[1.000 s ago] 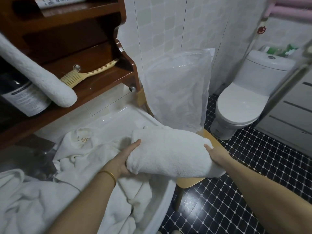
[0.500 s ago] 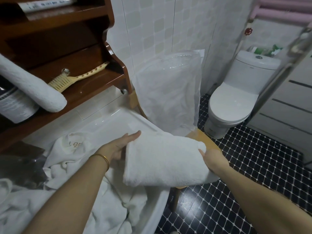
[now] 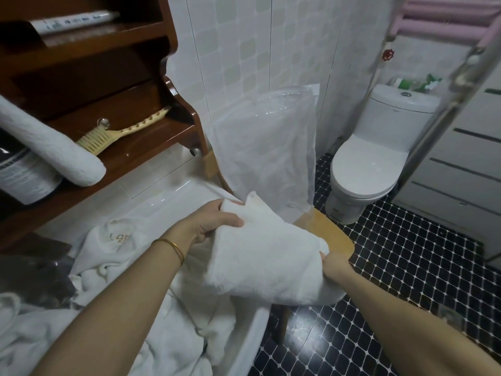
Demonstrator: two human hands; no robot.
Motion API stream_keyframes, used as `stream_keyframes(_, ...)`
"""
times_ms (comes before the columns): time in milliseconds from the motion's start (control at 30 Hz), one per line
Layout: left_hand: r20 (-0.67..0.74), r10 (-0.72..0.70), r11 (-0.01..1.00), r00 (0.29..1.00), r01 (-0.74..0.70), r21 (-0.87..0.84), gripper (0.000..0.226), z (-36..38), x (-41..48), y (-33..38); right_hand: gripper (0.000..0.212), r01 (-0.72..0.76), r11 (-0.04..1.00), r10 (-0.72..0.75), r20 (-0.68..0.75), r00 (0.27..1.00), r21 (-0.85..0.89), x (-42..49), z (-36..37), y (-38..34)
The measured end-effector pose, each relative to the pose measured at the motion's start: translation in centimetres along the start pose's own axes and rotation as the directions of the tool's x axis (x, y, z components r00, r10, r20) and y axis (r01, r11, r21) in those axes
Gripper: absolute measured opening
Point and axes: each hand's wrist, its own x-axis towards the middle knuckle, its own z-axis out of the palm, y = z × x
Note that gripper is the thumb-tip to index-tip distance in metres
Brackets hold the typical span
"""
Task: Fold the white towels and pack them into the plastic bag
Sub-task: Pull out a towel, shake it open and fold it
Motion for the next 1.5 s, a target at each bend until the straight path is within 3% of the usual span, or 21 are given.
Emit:
stream_keyframes(67, -0.023, 0.051, 0.995, 0.998, -0.049, 0.089, 0.058, 1.2, -0.1, 1.7, 0.034, 0.005, 0.988, 0.009, -0.092, 0.996, 0.157, -0.4, -1.3, -1.0)
stream_keyframes(133, 0.001, 0.105, 0.979, 0.994, -0.104, 0.177, 0.053, 2.4, -0.4, 3.7, 0.034, 0.205, 0.873, -0.106, -0.238, 0.965, 0.443, -1.1, -4.1, -2.4)
stream_keyframes(200, 0.030, 0.155, 0.954, 0.987, -0.158, 0.255, 0.044, 3.5, -0.8, 5.5, 0.059, 0.394, 0.602, -0.347, -0.217, 0.912, 0.694, -2.7, -7.7, -4.0)
stream_keyframes(233, 0.043, 0.181, 0.938, 0.982, -0.186, 0.292, 0.044, 4.0, -1.0, 6.5, 0.078, 0.411, 0.531, -0.458, -0.157, 0.875, 0.741, -3.5, -9.3, -4.6)
stream_keyframes(300, 0.085, 0.237, 0.906, 0.968, -0.252, 0.340, 0.051, 4.7, -1.4, 8.6, 0.112, 0.516, 0.521, -0.642, -0.086, 0.762, 0.680, -5.1, -12.3, -5.7)
stream_keyframes(333, 0.114, 0.263, 0.890, 0.958, -0.287, 0.355, 0.054, 5.0, -1.7, 9.7, 0.119, 0.607, 0.497, -0.724, -0.089, 0.684, 0.620, -6.0, -13.6, -6.0)
stream_keyframes(400, 0.181, 0.312, 0.841, 0.933, -0.360, 0.403, 0.059, 5.6, -2.3, 11.7, 0.112, 0.752, 0.402, -0.844, -0.107, 0.526, 0.522, -7.2, -15.5, -6.7)
stream_keyframes(500, 0.254, 0.329, 0.784, 0.909, -0.413, 0.463, 0.062, 6.2, -2.9, 14.3, 0.115, 0.804, 0.332, -0.885, -0.131, 0.446, 0.494, -7.1, -17.1, -7.0)
stream_keyframes(600, 0.295, 0.350, 0.746, 0.889, -0.455, 0.487, 0.061, 6.9, -3.2, 16.0, 0.102, 0.775, 0.351, -0.873, -0.115, 0.474, 0.526, -6.4, -18.2, -6.6)
stream_keyframes(767, 0.261, 0.398, 0.718, 0.880, -0.475, 0.509, 0.060, 8.1, -2.4, 17.6, 0.060, 0.710, 0.412, -0.773, -0.193, 0.604, 0.571, -5.4, -19.2, -5.6)
stream_keyframes(1000, 0.075, 0.476, 0.706, 0.876, -0.432, 0.561, 0.076, 5.4, 1.3, 20.3, 0.045, 0.717, 0.475, -0.654, -0.341, 0.676, 0.510, -2.7, -23.9, -7.1)
stream_keyframes(1033, 0.001, 0.496, 0.730, 0.868, -0.417, 0.542, 0.070, 4.3, 2.2, 20.8, 0.048, 0.712, 0.491, -0.623, -0.370, 0.689, 0.501, -2.0, -25.0, -7.5)
stream_keyframes(1133, -0.247, 0.549, 0.785, 0.798, -0.392, 0.479, 0.023, 0.9, 5.5, 21.6, 0.044, 0.697, 0.480, -0.524, -0.463, 0.715, 0.533, -0.4, -28.7, -8.5)
stream_keyframes(1200, -0.368, 0.555, 0.775, 0.746, -0.304, 0.554, 0.012, -0.9, 7.8, 21.4, 0.041, 0.696, 0.442, -0.459, -0.524, 0.718, 0.566, 0.3, -31.3, -9.3)
stream_keyframes(1333, -0.469, 0.388, 0.685, 0.793, 0.093, 0.723, 0.037, -3.1, 12.5, 19.8, 0.043, 0.684, 0.277, -0.334, -0.600, 0.727, 0.675, 1.5, -36.6, -11.0)
stream_keyframes(1433, -0.624, 0.277, 0.630, 0.731, 0.353, 0.692, 0.044, -3.4, 14.7, 19.0, 0.042, 0.694, 0.143, -0.321, -0.630, 0.707, 0.706, 2.5, -39.6, -12.5)
stream_keyframes(1500, -0.695, 0.231, 0.622, 0.681, 0.445, 0.644, 0.046, -3.4, 15.7, 18.5, 0.046, 0.691, 0.036, -0.323, -0.645, 0.692, 0.722, 3.3, -41.0, -13.7)
